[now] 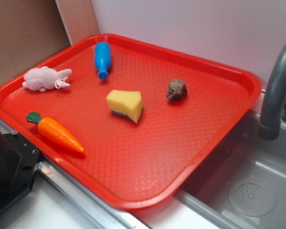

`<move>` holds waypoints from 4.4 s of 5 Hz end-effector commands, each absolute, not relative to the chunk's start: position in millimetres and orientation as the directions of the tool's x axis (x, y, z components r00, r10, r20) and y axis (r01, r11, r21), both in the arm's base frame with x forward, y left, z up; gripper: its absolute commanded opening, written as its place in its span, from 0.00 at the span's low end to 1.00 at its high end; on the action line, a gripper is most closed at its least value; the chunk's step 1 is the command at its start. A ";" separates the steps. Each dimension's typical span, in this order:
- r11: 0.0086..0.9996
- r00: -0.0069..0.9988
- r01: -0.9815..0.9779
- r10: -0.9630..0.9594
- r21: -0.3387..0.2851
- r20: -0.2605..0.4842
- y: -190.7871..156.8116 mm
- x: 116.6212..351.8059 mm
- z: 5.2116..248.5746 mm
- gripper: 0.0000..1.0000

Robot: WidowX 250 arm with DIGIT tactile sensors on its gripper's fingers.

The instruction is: Grab the pink bunny.

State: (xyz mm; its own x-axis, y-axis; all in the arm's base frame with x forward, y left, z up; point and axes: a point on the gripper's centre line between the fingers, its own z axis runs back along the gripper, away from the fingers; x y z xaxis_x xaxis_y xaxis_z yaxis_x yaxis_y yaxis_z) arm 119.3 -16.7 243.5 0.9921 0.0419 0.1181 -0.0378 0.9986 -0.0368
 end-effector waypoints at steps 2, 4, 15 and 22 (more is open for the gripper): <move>0.982 0.991 0.133 -0.134 -0.135 0.000 22.3 145.7 201.9 1.00; 0.902 0.912 0.410 -0.407 -0.137 0.050 87.7 163.4 147.6 1.00; 0.967 0.967 0.255 -0.255 0.027 0.006 23.0 221.8 170.2 0.00; 0.984 0.978 -0.179 0.179 -0.008 0.107 24.3 209.1 184.3 0.00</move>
